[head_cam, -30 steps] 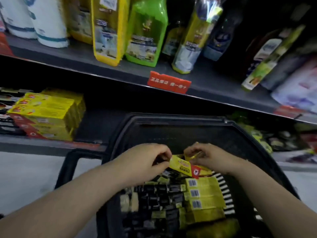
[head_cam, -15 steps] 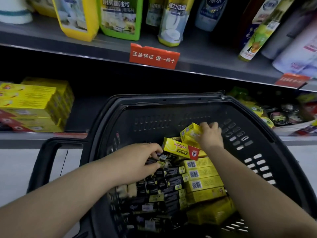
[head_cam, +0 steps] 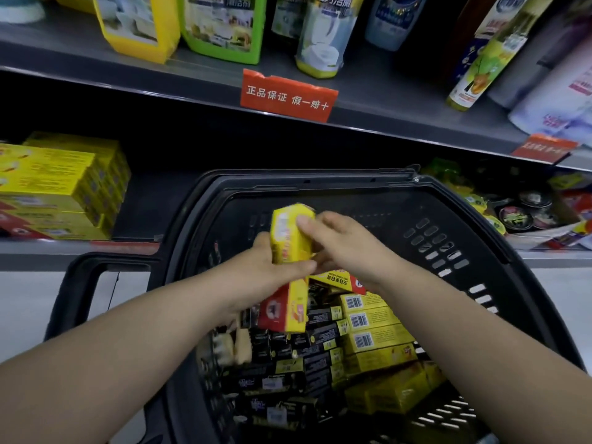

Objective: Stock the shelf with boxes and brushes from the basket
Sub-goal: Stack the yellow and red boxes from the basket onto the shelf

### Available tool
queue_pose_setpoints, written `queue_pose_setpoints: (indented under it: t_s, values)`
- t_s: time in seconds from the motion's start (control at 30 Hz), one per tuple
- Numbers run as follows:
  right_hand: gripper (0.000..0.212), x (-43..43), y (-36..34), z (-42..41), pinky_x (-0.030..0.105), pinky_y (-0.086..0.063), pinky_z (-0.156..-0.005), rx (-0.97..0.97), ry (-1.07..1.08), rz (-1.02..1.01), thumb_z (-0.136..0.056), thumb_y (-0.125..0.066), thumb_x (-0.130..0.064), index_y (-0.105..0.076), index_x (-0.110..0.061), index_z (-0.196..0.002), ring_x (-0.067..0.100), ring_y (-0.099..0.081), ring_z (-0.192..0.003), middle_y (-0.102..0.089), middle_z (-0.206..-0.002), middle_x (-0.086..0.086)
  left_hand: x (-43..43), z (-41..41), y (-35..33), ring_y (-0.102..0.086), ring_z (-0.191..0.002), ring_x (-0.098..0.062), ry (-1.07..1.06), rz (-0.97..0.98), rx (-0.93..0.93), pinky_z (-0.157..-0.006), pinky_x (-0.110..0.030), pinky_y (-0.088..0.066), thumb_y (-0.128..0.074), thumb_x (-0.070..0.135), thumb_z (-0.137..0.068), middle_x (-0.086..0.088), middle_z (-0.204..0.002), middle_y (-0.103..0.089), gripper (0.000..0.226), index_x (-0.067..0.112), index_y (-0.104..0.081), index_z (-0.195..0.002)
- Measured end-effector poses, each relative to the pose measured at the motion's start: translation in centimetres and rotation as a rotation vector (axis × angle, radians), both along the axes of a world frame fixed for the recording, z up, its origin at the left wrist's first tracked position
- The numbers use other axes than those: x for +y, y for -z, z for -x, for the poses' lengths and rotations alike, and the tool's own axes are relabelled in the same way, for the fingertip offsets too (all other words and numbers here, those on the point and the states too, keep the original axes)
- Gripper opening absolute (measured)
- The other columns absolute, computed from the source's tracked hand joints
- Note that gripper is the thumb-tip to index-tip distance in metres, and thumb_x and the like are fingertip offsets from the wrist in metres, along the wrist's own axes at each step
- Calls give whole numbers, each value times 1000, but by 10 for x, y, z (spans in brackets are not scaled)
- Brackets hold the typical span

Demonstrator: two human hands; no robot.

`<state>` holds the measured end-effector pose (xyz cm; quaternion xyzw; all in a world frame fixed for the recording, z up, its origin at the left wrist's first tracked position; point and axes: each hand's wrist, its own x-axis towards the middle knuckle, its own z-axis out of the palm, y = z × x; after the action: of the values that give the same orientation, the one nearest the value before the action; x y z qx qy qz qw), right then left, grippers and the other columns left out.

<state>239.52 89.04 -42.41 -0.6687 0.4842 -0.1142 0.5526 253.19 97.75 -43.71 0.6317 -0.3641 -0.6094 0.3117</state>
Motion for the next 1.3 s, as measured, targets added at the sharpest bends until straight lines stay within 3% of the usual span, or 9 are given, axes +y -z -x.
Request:
queue_pose_setpoints:
  t_s: [0.1,0.2,0.37,0.47,0.77,0.97,1.07,1.17,1.3]
  values:
    - [36,-15,10,1,22,-55,-59,-48,42,-25,-97,-39,-45,-60,-16,-94,16,-70,-70,-71,-73,0,-4,-4,-1,-65,-92,-21,-169,-87,111,-80,-39,-55,-69,33,-83,-9,-107,-64,65,11,-35,-133]
    - [23,-52,40,32,26,-47,-73,397,82,292,-96,-50,-27,-60,-11,-109,23,-64,-98,-66,-107,8,-5,-7,-6,-65,-86,-19,-223,-132,207,-61,-29,-50,-64,27,-87,-9,-101,-64,51,11,-41,-130]
    - [70,-77,89,87,41,-45,-95,893,-78,281,-84,-65,-15,-27,-20,-143,31,-44,-122,-45,-136,12,-4,-5,-6,-63,-88,-16,-218,-134,224,-65,-29,-48,-60,34,-88,-6,-100,-65,48,14,-44,-129]
    - [63,-82,100,99,42,-42,-98,1035,-175,445,-88,-57,-12,-29,-28,-143,30,-44,-120,-48,-133,9,-6,-4,-5,-61,-88,-15,-196,-123,224,-74,-31,-49,-57,41,-88,-3,-101,-64,53,14,-43,-131]
    - [80,-82,108,91,42,-36,-108,942,-181,394,-85,-63,-5,-17,-22,-149,28,-33,-134,-35,-147,8,-5,-6,-6,-63,-86,-16,-199,-134,222,-66,-30,-48,-57,41,-89,-5,-97,-67,44,15,-51,-124]
    - [74,-83,85,90,39,-40,-97,1103,-348,661,-81,-67,-37,-29,-25,-143,28,-43,-120,-47,-132,5,-4,-6,-6,-64,-81,-16,-211,-125,208,-62,-30,-48,-57,38,-89,-5,-92,-67,41,14,-54,-122]
    - [58,-70,45,79,34,-50,-83,713,-187,508,-81,-67,-33,-45,-22,-133,20,-56,-102,-59,-108,0,-4,-6,-7,-63,-83,-15,-199,-130,206,-64,-30,-48,-56,39,-90,-5,-95,-66,43,14,-52,-125]
    - [29,-34,4,68,28,-53,-76,101,49,-19,-91,-54,-32,-55,-17,-116,13,-64,-87,-66,-86,-5,-5,-4,-8,-63,-97,-20,-194,-115,216,-82,-37,-50,-56,40,-89,-9,-111,-66,49,15,-50,-131]
    - [41,19,-20,58,29,-56,-69,-284,155,-428,-86,-50,-40,-55,-11,-114,18,-66,-81,-64,-91,8,0,5,-13,-59,-115,-24,-156,-103,272,-99,-45,-44,-58,49,-82,-7,-124,-64,56,22,-53,-132]
